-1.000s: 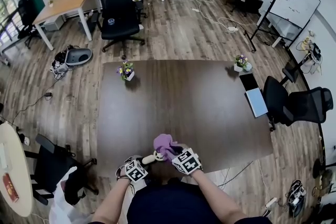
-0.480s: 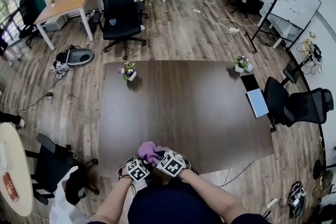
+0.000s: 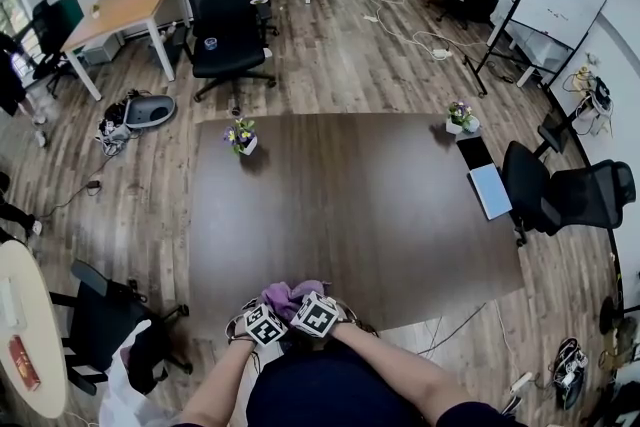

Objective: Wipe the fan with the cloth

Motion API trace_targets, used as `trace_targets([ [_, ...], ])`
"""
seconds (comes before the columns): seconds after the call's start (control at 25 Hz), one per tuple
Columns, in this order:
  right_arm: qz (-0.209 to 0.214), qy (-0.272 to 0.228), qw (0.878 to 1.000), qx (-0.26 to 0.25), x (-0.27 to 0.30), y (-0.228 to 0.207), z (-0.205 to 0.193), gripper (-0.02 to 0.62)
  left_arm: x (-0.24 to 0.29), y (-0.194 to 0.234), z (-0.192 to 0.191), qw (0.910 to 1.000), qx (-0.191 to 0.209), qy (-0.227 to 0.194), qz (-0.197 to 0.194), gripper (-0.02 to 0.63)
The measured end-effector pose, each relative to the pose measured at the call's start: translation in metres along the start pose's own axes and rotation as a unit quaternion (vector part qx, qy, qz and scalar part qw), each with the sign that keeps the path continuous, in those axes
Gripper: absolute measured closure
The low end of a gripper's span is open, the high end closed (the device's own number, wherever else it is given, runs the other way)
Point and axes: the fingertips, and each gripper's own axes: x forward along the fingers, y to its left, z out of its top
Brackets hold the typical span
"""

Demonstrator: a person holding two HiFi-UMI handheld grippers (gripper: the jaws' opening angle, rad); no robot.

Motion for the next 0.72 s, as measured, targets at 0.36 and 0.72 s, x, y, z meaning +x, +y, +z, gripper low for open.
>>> trace_targets([
  [0.36, -0.024, 0.012, 1.0, -0.009, 0.001, -0.003, -0.01, 0.52, -0.001, 0.0, -0.001, 1.0, 0.001, 0.005, 0.001, 0.419],
  [0.72, -0.047, 0.004, 0.999, -0.006, -0.014, -0.011, -0.016, 0.52, 0.001, -0.004, -0.001, 1.0, 0.002, 0.007, -0.001, 0.42],
])
